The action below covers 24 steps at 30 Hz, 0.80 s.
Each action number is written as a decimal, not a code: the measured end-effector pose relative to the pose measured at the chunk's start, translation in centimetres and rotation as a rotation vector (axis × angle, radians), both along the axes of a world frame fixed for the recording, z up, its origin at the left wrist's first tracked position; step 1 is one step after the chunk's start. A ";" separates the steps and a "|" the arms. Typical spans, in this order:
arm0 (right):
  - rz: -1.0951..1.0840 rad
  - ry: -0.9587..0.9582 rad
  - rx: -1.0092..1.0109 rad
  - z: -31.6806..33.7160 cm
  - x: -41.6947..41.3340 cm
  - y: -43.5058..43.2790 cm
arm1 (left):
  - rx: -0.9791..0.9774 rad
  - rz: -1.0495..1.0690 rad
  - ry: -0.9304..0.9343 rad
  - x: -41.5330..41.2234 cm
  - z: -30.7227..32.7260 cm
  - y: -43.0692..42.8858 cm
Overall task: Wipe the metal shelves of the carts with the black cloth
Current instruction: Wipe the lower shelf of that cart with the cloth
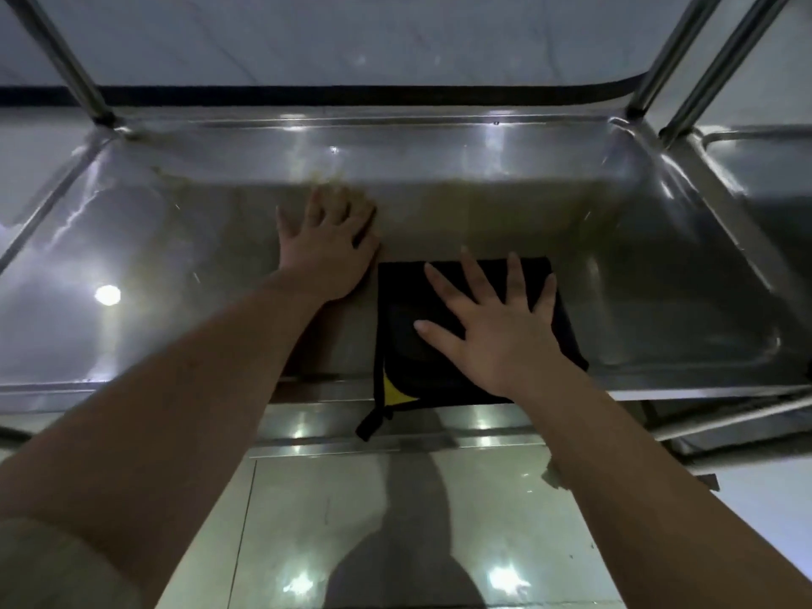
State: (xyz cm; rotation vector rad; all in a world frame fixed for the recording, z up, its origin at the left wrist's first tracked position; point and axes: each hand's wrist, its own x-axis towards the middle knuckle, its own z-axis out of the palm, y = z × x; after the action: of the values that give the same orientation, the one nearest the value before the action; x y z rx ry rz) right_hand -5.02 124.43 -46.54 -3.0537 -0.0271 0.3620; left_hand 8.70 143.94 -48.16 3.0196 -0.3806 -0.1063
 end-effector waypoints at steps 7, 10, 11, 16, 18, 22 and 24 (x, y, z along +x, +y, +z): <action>-0.044 -0.042 0.019 -0.5 11.3 -2.4 | -0.002 0.003 0.022 0.1 -0.3 0.0; -0.067 -0.041 0.028 -0.5 15.6 -2.1 | 0.000 -0.006 0.007 0.0 -0.5 -0.1; -0.067 -0.051 0.030 -0.6 16.4 -1.9 | -0.004 -0.005 0.005 0.0 -0.5 0.0; 0.024 -0.033 0.061 -0.2 13.2 -1.7 | -0.007 0.014 0.008 -0.1 -0.4 0.2; 0.066 0.011 0.063 0.1 8.8 -1.5 | -0.021 0.027 0.008 -0.1 -0.4 0.1; 0.164 0.050 0.009 0.2 -0.1 -1.0 | -0.025 0.029 -0.001 -0.1 -0.4 -0.1; 0.140 0.037 0.030 0.4 0.8 -1.6 | -0.023 0.023 -0.008 -0.1 -0.4 -0.2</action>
State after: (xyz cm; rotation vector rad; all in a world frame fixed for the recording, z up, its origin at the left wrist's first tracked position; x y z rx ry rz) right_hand -4.25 122.88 -46.16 -3.0231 -0.2431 0.4224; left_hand 8.63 143.79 -48.57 3.0018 -0.3450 -0.0872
